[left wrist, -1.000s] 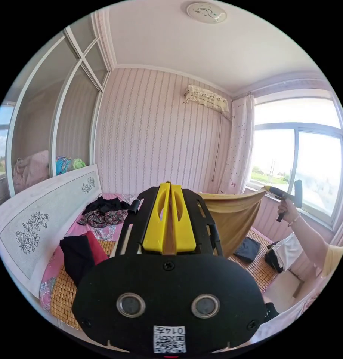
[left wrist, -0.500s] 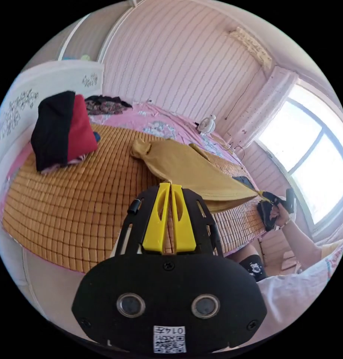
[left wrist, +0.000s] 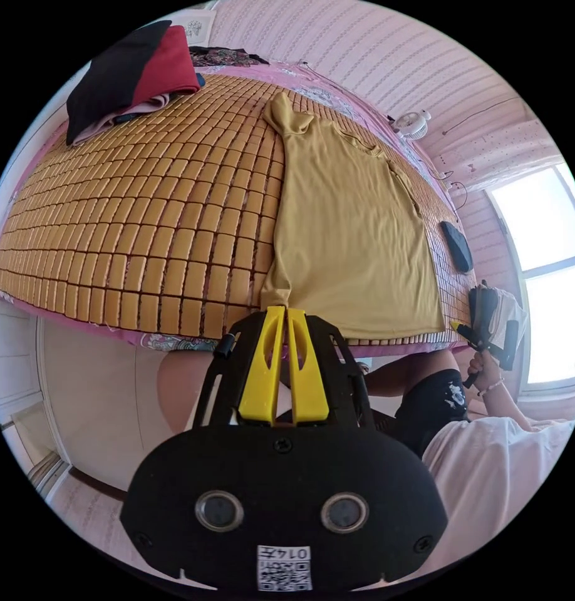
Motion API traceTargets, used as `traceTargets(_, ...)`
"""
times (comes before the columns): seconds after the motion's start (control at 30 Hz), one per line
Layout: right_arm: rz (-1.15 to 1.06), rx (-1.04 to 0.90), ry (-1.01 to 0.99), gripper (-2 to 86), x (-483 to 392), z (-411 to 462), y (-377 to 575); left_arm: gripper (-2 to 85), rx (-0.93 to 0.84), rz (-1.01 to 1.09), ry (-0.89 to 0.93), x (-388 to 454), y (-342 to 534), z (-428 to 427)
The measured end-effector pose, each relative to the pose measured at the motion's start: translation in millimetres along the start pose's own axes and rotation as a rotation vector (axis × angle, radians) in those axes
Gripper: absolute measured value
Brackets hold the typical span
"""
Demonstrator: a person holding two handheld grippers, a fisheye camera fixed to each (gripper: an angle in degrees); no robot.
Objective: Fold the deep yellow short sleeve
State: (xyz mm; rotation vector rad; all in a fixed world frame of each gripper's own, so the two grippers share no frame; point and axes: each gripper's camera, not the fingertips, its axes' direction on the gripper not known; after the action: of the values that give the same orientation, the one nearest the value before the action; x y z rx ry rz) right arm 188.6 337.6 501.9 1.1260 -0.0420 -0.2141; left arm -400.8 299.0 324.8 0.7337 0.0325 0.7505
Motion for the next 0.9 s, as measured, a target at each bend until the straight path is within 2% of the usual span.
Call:
traceTargets(0.17, -0.011, 0.046, 0.086, 9.7, -33.6, 17.5, -2.5, -1.0, -0.035, -0.004, -0.060, -4.1, -8.4, 16.3)
traceTargets(0.37, -0.072, -0.120, 0.254, 3.5, -65.4, 55.0, -25.7, -1.0, -0.041, -0.019, -0.063, -15.7, -19.1, 23.1)
traceTargets(0.43, -0.101, -0.127, 0.238, 1.1, -76.0, 53.2, -28.3, -1.0, 0.023, -0.038, -0.143, -16.3, -21.2, 12.4)
traceTargets(0.47, -0.118, -0.114, 0.185, 0.5, -82.5, 49.5, -27.7, -1.0, 0.040, -0.033, -0.139, -16.3, -22.0, 9.3)
traceTargets(0.57, -0.143, -0.130, 0.195, 0.2, -96.0, 49.3, -20.8, -1.0, 0.054, -0.034, -0.148, -22.3, -25.3, 2.0)
traceTargets(0.7, -0.139, -0.218, 0.180, 0.4, -109.3, 65.8, -11.0, -0.9, -0.008, -0.085, -0.110, -39.1, -22.1, 12.1)
traceTargets(0.9, -0.159, -0.214, 0.265, 0.5, -134.0, 74.5, 7.5, 1.1, -0.075, -0.051, -0.110, -44.2, -3.0, 32.7)
